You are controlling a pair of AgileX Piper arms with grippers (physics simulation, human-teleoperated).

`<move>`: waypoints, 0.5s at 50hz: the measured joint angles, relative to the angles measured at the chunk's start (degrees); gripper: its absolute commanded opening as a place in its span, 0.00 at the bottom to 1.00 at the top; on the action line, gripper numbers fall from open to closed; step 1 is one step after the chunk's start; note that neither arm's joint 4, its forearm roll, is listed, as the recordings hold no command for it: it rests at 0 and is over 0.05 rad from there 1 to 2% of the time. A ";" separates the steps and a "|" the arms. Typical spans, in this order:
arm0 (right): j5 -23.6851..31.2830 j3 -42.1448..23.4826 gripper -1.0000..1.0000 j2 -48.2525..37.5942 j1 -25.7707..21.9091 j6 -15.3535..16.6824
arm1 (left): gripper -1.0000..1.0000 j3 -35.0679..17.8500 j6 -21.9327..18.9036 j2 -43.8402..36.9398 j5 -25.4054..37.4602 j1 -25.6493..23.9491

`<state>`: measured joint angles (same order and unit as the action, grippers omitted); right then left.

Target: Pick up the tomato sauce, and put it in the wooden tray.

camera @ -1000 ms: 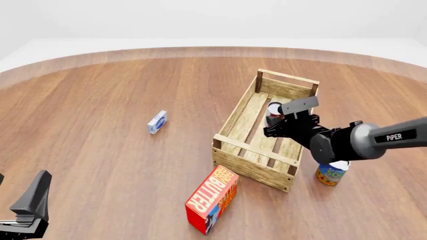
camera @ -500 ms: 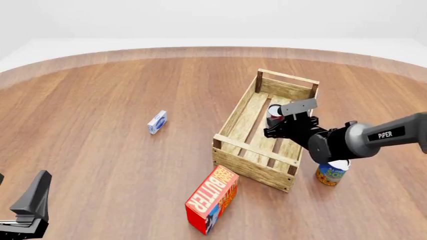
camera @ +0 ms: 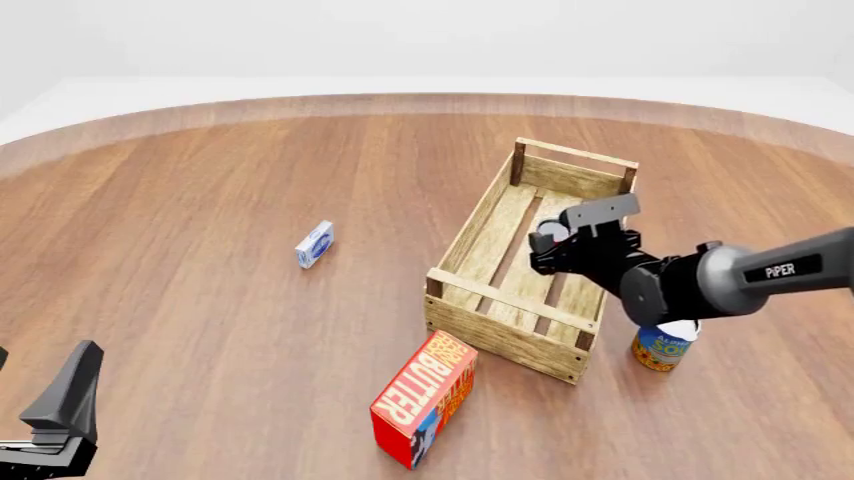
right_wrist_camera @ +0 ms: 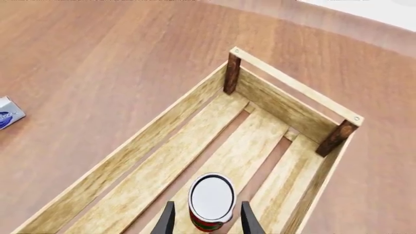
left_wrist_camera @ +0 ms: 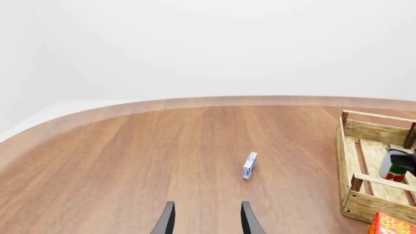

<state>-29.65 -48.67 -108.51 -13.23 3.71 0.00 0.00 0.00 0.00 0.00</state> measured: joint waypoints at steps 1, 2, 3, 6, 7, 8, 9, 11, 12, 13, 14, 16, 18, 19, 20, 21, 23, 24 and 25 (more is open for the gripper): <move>0.03 0.05 1.00 0.11 0.02 -0.01 | 1.00 0.00 0.00 0.00 0.00 0.00; 0.06 0.10 1.00 0.22 0.03 -0.01 | 1.00 0.00 0.00 0.00 0.00 0.00; 0.10 0.15 1.00 0.33 0.04 -0.01 | 1.00 0.00 0.00 0.00 0.00 0.00; 0.21 0.30 1.00 0.69 0.07 -0.01 | 1.00 0.00 0.00 0.00 0.00 0.00; 0.24 0.36 1.00 0.81 0.08 -0.02 | 1.00 0.00 0.00 0.00 0.00 0.00; 0.29 0.41 1.00 0.94 0.09 -0.01 | 1.00 0.00 0.00 0.00 0.00 0.00; 0.34 0.47 1.00 1.06 0.09 0.00 | 1.00 0.00 0.00 0.00 0.00 0.00; 0.46 0.58 1.00 1.36 0.11 0.02 | 1.00 0.00 0.00 0.00 0.00 0.00; 0.53 0.65 1.00 1.51 0.11 0.02 | 1.00 0.00 0.00 0.00 0.00 0.00; 0.60 0.71 1.00 1.67 0.11 0.04 | 1.00 0.00 0.00 0.00 0.00 0.00; 0.67 0.77 1.00 1.84 0.12 0.06 | 1.00 0.00 0.00 0.00 0.00 0.00; 0.83 0.91 1.00 2.19 0.14 0.09 | 1.00 0.00 0.00 0.00 0.00 0.00; 1.01 1.08 1.00 2.65 0.18 0.11 | 1.00 0.00 0.00 0.00 0.00 0.00; 1.10 1.16 1.00 2.86 0.19 0.12 | 1.00 0.00 0.00 0.00 0.00 0.00; 1.20 1.25 1.00 3.09 0.19 0.14 | 1.00 0.00 0.00 0.00 0.00 0.00; 1.30 1.34 1.00 3.31 0.19 0.16 | 1.00 0.00 0.00 0.00 0.00 0.00; 1.49 1.53 1.00 3.80 0.22 0.22 | 1.00 0.00 0.00 0.00 0.00 0.00; 1.58 1.64 1.00 4.05 0.23 0.23 | 1.00 0.00 0.00 0.00 0.00 0.00; 1.66 1.75 1.00 4.30 0.25 0.26 | 1.00 0.00 0.00 0.00 0.00 0.00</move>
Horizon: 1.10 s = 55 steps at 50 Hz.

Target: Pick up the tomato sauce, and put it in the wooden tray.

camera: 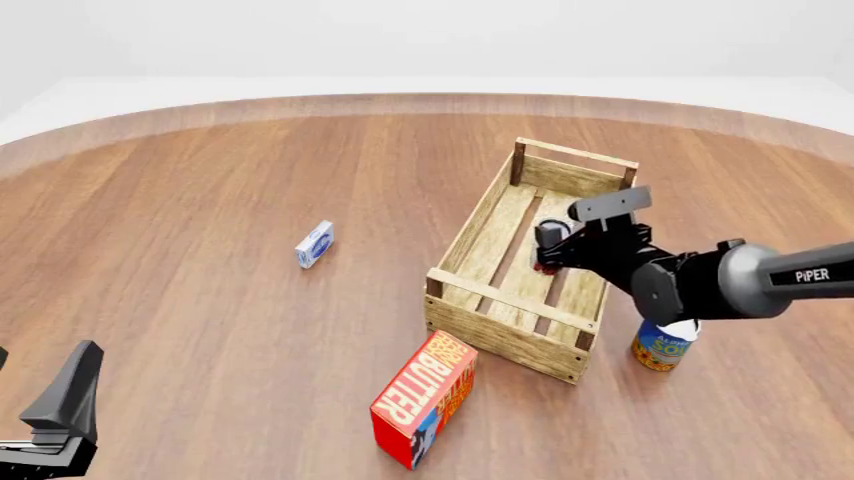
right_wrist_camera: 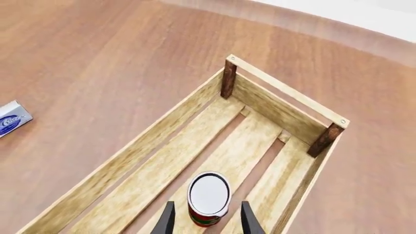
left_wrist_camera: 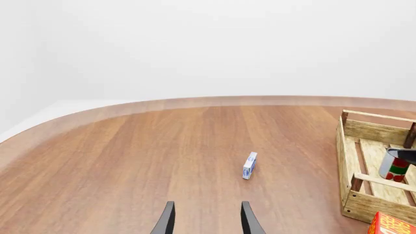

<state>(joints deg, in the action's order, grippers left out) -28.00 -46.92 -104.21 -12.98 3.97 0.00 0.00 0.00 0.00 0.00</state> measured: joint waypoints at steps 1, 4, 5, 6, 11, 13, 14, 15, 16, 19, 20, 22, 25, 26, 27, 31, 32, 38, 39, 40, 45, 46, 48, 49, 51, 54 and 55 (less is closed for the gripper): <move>0.08 0.13 1.00 0.26 0.01 0.02 | 1.00 0.00 0.00 0.00 0.00 0.00; 0.29 0.50 1.00 1.01 0.05 0.09 | 1.00 0.00 0.00 0.00 0.00 0.00; 0.37 0.63 1.00 1.28 0.06 0.12 | 1.00 0.00 0.00 0.00 0.00 0.00; 0.46 0.76 1.00 1.56 0.08 0.15 | 1.00 0.00 0.00 0.00 0.00 0.00; 1.02 1.33 1.00 3.06 0.15 0.36 | 1.00 0.00 0.00 0.00 0.00 0.00; 1.28 1.55 1.00 3.70 0.18 0.48 | 1.00 0.00 0.00 0.00 0.00 0.00; 1.41 1.65 1.00 4.01 0.21 0.54 | 1.00 0.00 0.00 0.00 0.00 0.00; 1.53 1.78 1.00 4.33 0.23 0.59 | 1.00 0.00 0.00 0.00 0.00 0.00; 1.64 1.90 1.00 4.64 0.26 0.64 | 1.00 0.00 0.00 0.00 0.00 0.00; 1.95 2.27 1.00 5.56 0.33 0.79 | 1.00 0.00 0.00 0.00 0.00 0.00; 2.05 2.41 1.00 5.88 0.34 0.83 | 1.00 0.00 0.00 0.00 0.00 0.00; 2.25 2.70 1.00 6.53 0.35 0.92 | 1.00 0.00 0.00 0.00 0.00 0.00; 2.55 3.13 1.00 7.50 0.37 1.03 | 1.00 0.00 0.00 0.00 0.00 0.00; 2.65 3.26 1.00 7.81 0.37 1.06 | 1.00 0.00 0.00 0.00 0.00 0.00; 2.76 3.41 1.00 8.14 0.38 1.10 | 1.00 0.00 0.00 0.00 0.00 0.00; 3.20 4.00 1.00 9.58 0.36 1.03 | 1.00 0.00 0.00 0.00 0.00 0.00; 3.32 4.12 1.00 9.90 0.35 1.06 | 1.00 0.00 0.00 0.00 0.00 0.00; 3.95 4.79 1.00 11.64 0.28 1.20 | 1.00 0.00 0.00 0.00 0.00 0.00; 4.05 4.89 1.00 11.92 0.26 1.22 | 1.00 0.00 0.00 0.00 0.00 0.00; 4.18 4.98 1.00 12.20 0.26 1.26 | 1.00 0.00 0.00 0.00 0.00 0.00; 4.83 5.41 1.00 13.66 0.23 1.37 | 1.00 0.00 0.00 0.00 0.00 0.00; 4.95 5.50 1.00 13.95 0.22 1.39 | 1.00 0.00 0.00 0.00 0.00 0.00; 5.20 5.67 1.00 14.51 0.21 1.45 | 1.00 0.00 0.00 0.00 0.00 0.00; 5.32 5.74 1.00 14.79 0.19 1.44 | 1.00 0.00 0.00 0.00 0.00 0.00; 5.60 5.88 1.00 15.35 0.18 1.50 | 1.00 0.00 0.00 0.00 0.00 0.00; 6.06 6.07 1.00 16.20 0.18 1.59 | 1.00 0.00 0.00 0.00 0.00 0.00; 6.22 6.13 1.00 16.49 0.20 1.65 | 1.00 0.00 0.00 0.00 0.00 0.00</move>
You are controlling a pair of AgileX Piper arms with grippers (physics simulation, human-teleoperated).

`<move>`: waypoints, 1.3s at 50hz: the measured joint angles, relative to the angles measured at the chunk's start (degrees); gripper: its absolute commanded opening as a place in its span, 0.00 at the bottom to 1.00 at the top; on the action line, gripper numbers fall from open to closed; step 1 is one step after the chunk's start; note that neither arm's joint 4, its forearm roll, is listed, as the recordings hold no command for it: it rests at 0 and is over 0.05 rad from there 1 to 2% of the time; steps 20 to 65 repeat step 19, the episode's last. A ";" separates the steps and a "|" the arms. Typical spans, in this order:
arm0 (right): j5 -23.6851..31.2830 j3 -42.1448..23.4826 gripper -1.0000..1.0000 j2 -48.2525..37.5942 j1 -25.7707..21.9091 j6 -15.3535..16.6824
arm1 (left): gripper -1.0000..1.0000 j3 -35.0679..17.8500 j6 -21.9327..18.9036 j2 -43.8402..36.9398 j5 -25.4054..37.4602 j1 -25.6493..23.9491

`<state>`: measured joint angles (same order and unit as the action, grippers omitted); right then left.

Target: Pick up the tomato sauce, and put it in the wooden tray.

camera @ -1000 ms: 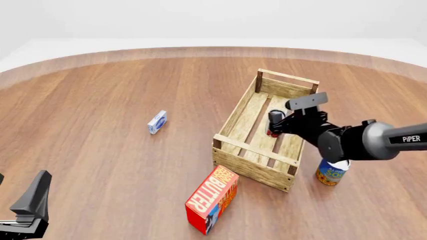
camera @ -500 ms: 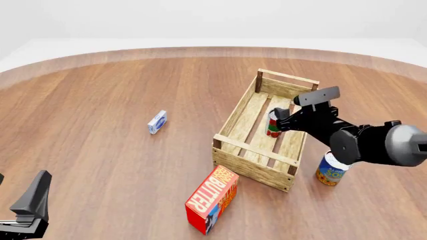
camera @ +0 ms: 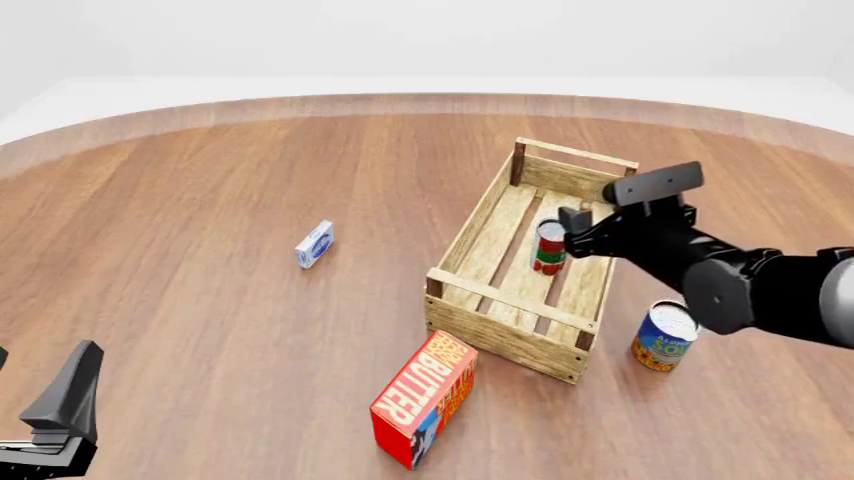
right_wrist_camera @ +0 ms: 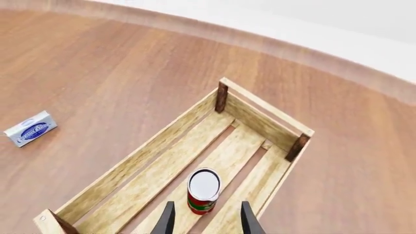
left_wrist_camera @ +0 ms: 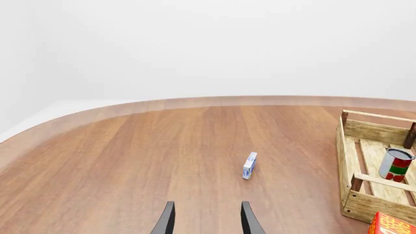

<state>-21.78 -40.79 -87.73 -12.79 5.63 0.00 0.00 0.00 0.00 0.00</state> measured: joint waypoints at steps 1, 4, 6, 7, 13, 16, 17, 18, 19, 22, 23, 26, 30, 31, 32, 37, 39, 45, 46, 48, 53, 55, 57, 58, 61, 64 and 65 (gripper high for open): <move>0.15 0.07 1.00 0.29 0.01 0.03 | 1.00 0.00 0.00 0.00 0.00 0.00; 0.55 0.27 1.00 1.10 0.03 0.13 | 1.00 0.00 0.00 0.00 0.00 0.00; 0.81 0.43 1.00 1.66 0.04 0.18 | 1.00 0.00 0.00 0.00 0.00 0.00; 0.93 0.50 1.00 1.92 0.04 0.21 | 1.00 0.00 0.00 0.00 0.00 0.00; 1.80 0.84 1.00 3.62 0.01 0.34 | 1.00 0.00 0.00 0.00 0.00 0.00; 2.24 0.99 1.00 4.46 -0.04 0.39 | 1.00 0.00 0.00 0.00 0.00 0.00; 2.37 1.05 1.00 4.73 -0.06 0.40 | 1.00 0.00 0.00 0.00 0.00 0.00; 2.49 1.12 1.00 5.00 -0.07 0.39 | 1.00 0.00 0.00 0.00 0.00 0.00; 2.61 1.18 1.00 5.25 -0.08 0.39 | 1.00 0.00 0.00 0.00 0.00 0.00; 2.61 1.18 1.00 5.25 -0.08 0.39 | 1.00 0.00 0.00 0.00 0.00 0.00; 2.61 1.18 1.00 5.25 -0.08 0.39 | 1.00 0.00 0.00 0.00 0.00 0.00; 2.61 1.18 1.00 5.25 -0.08 0.39 | 1.00 0.00 0.00 0.00 0.00 0.00; 2.61 1.18 1.00 5.25 -0.08 0.39 | 1.00 0.00 0.00 0.00 0.00 0.00; 2.61 1.18 1.00 5.25 -0.08 0.39 | 1.00 0.00 0.00 0.00 0.00 0.00; 2.61 1.18 1.00 5.25 -0.08 0.39 | 1.00 0.00 0.00 0.00 0.00 0.00; 2.61 1.18 1.00 5.25 -0.08 0.39 | 1.00 0.00 0.00 0.00 0.00 0.00; 2.61 1.18 1.00 5.25 -0.08 0.39 | 1.00 0.00 0.00 0.00 0.00 0.00; 2.61 1.18 1.00 5.25 -0.08 0.39 | 1.00 0.00 0.00 0.00 0.00 0.00; 2.61 1.18 1.00 5.25 -0.08 0.39 | 1.00 0.00 0.00 0.00 0.00 0.00; 2.61 1.18 1.00 5.25 -0.08 0.39 | 1.00 0.00 0.00 0.00 0.00 0.00; 2.61 1.18 1.00 5.25 -0.08 0.39 | 1.00 0.00 0.00 0.00 0.00 0.00; 2.61 1.18 1.00 5.25 -0.08 0.39 | 1.00 0.00 0.00 0.00 0.00 0.00; 2.61 1.18 1.00 5.25 -0.08 0.39 | 1.00 0.00 0.00 0.00 0.00 0.00; 2.61 1.18 1.00 5.25 -0.08 0.39 | 1.00 0.00 0.00 0.00 0.00 0.00; 2.61 1.18 1.00 5.25 -0.08 0.39 | 1.00 0.00 0.00 0.00 0.00 0.00; 2.61 1.18 1.00 5.25 -0.08 0.39 | 1.00 0.00 0.00 0.00 0.00 0.00; 2.61 1.18 1.00 5.25 -0.08 0.39 | 1.00 0.00 0.00 0.00 0.00 0.00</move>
